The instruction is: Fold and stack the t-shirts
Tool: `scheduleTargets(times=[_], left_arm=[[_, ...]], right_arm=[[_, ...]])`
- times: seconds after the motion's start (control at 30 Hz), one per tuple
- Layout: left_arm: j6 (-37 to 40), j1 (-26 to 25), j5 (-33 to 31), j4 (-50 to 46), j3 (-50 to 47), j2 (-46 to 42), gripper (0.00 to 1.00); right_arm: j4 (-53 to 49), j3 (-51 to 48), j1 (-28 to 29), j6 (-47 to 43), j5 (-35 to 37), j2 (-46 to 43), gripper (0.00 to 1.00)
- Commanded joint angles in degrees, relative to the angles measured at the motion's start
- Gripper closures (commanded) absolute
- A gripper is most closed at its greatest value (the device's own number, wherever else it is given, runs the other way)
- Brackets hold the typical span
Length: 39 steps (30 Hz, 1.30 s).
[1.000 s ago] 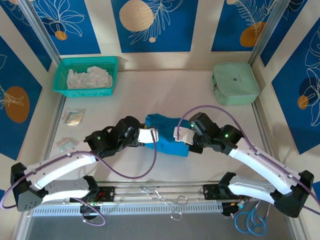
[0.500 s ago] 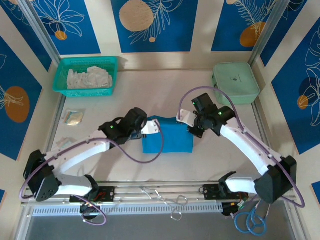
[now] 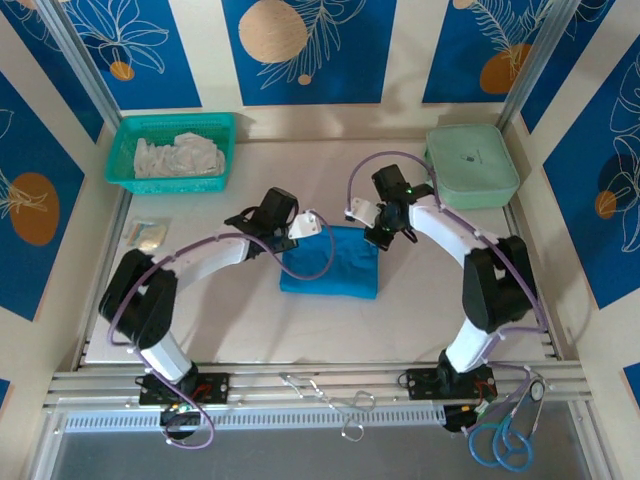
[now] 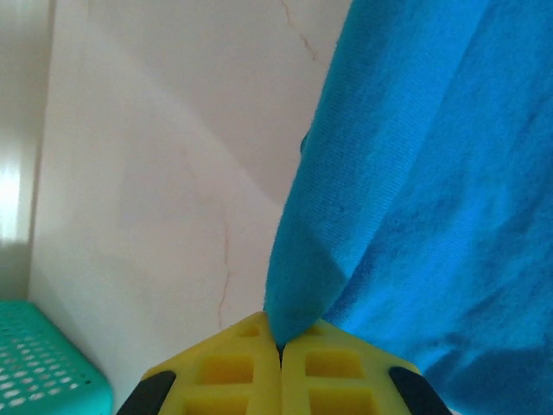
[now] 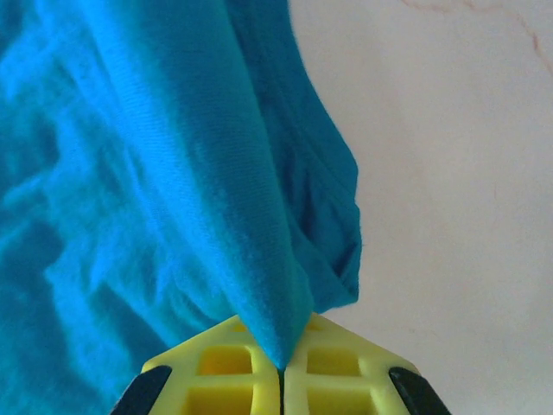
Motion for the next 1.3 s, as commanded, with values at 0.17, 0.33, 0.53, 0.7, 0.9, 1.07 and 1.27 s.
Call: scheduleTargets(times=[0.17, 0.33, 0.53, 0.7, 0.9, 1.07, 1.27], left_arm=[[-0.47, 1.18, -0.49, 10.22, 2.64, 8.48, 1.0], [-0.73, 1.18, -0.82, 11.44, 2.78, 8.88, 0.96], [-1.81, 1.21, -3.76, 14.67, 2.55, 7.45, 0.49], [-4.46, 1.52, -7.4, 16.32, 2.75, 3.7, 0.24], [-9.6, 2.53, -9.52, 17.6, 0.31, -7.33, 0.1], [-18.51, 3.2, -7.56, 14.79, -3.72, -22.37, 0.01], [-37.88, 3.2, 2.26, -14.21, 0.63, -33.14, 0.01]], right_arm=[[4.17, 2.15, -0.89, 7.28, 4.71, 8.34, 1.0], [5.4, 2.2, -0.89, 9.81, 6.6, 8.99, 0.84], [6.38, 4.06, -0.97, 13.16, 8.33, 7.86, 0.49], [3.45, 8.22, -2.15, 17.56, 8.06, 4.6, 0.44], [1.42, 9.35, -4.54, 26.2, 7.48, -7.95, 0.41], [-12.63, 14.49, -11.59, 45.8, 3.91, -17.05, 0.41], [-12.3, -2.27, -25.52, 55.19, -34.21, -25.58, 0.48]])
